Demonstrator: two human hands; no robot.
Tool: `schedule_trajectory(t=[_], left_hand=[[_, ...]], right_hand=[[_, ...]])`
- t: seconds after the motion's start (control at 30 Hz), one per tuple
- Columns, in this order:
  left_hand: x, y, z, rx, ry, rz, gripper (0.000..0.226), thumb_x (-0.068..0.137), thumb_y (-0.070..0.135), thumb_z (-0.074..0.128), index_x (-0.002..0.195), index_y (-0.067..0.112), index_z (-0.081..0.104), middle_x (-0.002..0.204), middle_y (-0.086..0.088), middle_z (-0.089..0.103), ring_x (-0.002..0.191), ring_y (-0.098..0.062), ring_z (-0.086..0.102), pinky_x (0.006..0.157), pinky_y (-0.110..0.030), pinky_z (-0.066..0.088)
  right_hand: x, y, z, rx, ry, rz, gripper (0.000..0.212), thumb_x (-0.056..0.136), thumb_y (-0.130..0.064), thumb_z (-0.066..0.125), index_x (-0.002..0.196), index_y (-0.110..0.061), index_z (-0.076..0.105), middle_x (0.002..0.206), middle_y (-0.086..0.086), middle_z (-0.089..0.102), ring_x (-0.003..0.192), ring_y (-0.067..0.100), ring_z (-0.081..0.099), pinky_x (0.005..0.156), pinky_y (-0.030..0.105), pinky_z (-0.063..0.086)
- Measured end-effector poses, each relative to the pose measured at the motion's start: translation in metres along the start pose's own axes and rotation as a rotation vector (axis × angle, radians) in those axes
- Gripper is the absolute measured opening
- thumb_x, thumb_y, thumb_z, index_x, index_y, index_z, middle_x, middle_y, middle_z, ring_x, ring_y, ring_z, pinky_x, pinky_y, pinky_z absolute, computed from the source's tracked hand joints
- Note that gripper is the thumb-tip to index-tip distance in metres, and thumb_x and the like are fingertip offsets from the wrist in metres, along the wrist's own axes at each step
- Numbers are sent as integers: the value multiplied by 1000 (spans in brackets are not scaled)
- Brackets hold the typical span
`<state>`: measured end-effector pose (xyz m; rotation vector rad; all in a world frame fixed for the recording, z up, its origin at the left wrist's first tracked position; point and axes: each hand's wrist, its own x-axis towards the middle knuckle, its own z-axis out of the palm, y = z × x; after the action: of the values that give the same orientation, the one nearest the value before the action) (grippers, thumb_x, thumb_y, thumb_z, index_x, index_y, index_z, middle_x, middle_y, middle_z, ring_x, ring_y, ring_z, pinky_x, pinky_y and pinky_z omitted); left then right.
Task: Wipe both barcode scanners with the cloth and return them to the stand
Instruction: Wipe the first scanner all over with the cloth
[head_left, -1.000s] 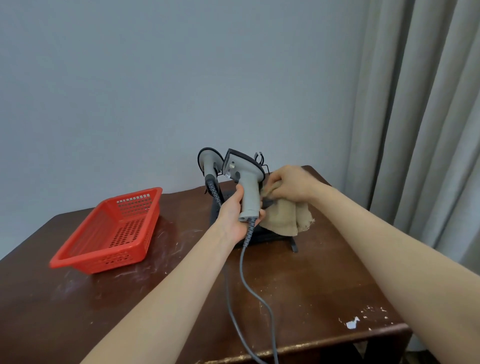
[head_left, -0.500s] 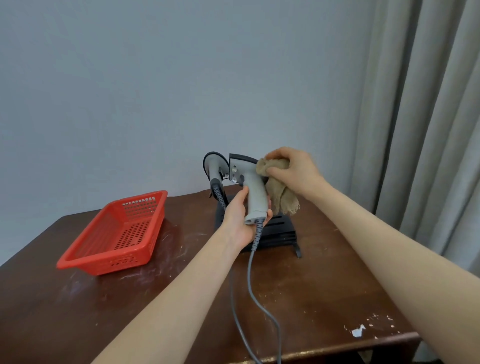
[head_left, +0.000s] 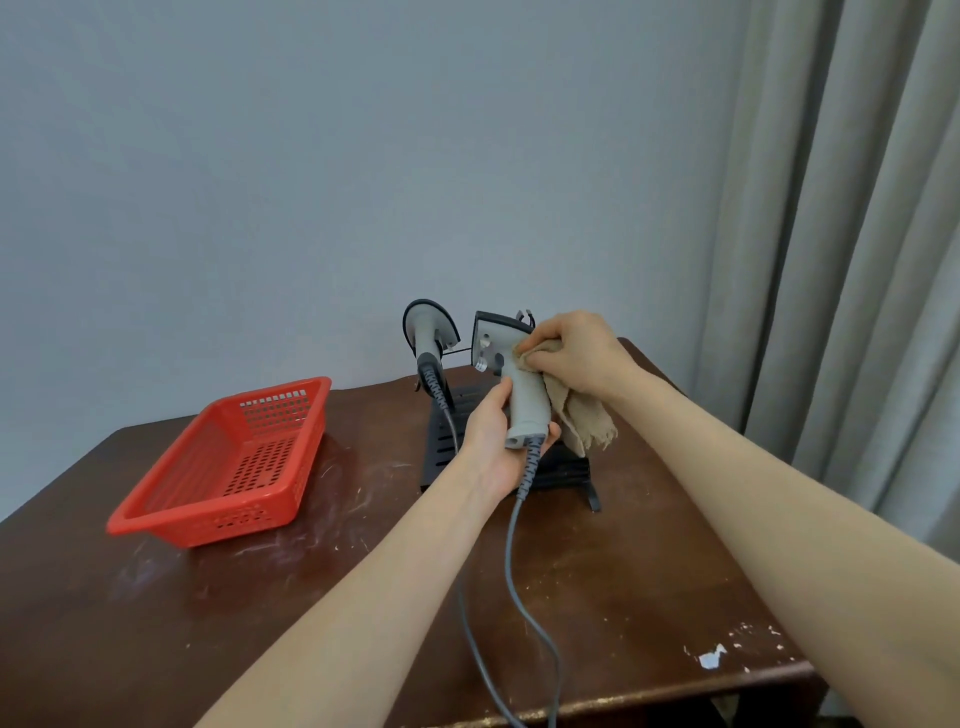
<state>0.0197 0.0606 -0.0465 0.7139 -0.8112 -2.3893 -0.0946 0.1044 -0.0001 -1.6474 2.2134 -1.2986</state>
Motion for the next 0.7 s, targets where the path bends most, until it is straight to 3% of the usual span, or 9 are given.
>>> schedule_trajectory(t=[0.07, 0.13, 0.23, 0.37, 0.43, 0.53, 0.63, 0.7], left_hand=[[1, 2, -1, -22, 3, -10, 37, 98, 38, 43, 111, 6, 57, 88, -11, 61, 69, -21, 56, 43, -24, 49], [3, 4, -5, -23, 10, 6, 37, 99, 40, 41, 108, 8, 59, 85, -10, 63, 67, -21, 58, 43, -24, 49], [3, 5, -7, -6, 16, 24, 36, 99, 42, 40, 102, 12, 60, 81, -7, 63, 66, -18, 58, 44, -22, 49], [0, 4, -2, -29, 12, 3, 40, 98, 41, 44, 111, 6, 58, 86, -12, 62, 66, -22, 58, 42, -24, 50], [-1, 6, 0, -43, 8, 4, 41, 97, 40, 45, 111, 4, 57, 86, -12, 61, 66, -22, 56, 43, -24, 49], [0, 9, -4, -56, 3, -5, 40, 99, 41, 41, 108, 6, 58, 84, -11, 62, 65, -21, 57, 43, -23, 49], [2, 7, -9, -47, 8, -6, 37, 98, 42, 41, 102, 9, 58, 79, -8, 64, 61, -19, 59, 44, -22, 49], [1, 5, -8, -51, 8, -14, 37, 99, 41, 41, 102, 9, 59, 76, -7, 64, 59, -18, 59, 44, -22, 49]], right_hand=[[-3, 1, 1, 57, -42, 0, 11, 81, -16, 69, 88, -22, 75, 102, -7, 71, 94, 5, 59, 78, 12, 43], [-11, -4, -1, 107, -197, -24, 11, 80, -15, 70, 84, -25, 74, 98, -7, 72, 88, 2, 60, 74, 7, 45], [-17, -6, -1, 105, -318, -27, 13, 78, -15, 71, 84, -26, 75, 92, -5, 72, 88, 7, 62, 75, 16, 49], [-6, 0, 4, 77, -8, 28, 11, 81, -18, 67, 85, -27, 71, 96, -6, 70, 94, 7, 59, 73, 17, 41], [-4, 2, 5, 96, 50, 32, 10, 82, -19, 68, 88, -26, 72, 100, -5, 71, 96, 7, 59, 75, 17, 40], [-12, -3, 1, 127, -157, -20, 12, 81, -17, 70, 87, -27, 74, 99, -8, 72, 92, 3, 61, 77, 13, 44], [-22, -8, -2, 170, -412, -35, 19, 78, -13, 72, 77, -32, 73, 79, -17, 72, 80, -5, 64, 74, 12, 48], [-20, -6, -1, 162, -367, -23, 13, 78, -13, 72, 80, -26, 74, 78, -15, 71, 81, -2, 63, 74, 14, 48]])
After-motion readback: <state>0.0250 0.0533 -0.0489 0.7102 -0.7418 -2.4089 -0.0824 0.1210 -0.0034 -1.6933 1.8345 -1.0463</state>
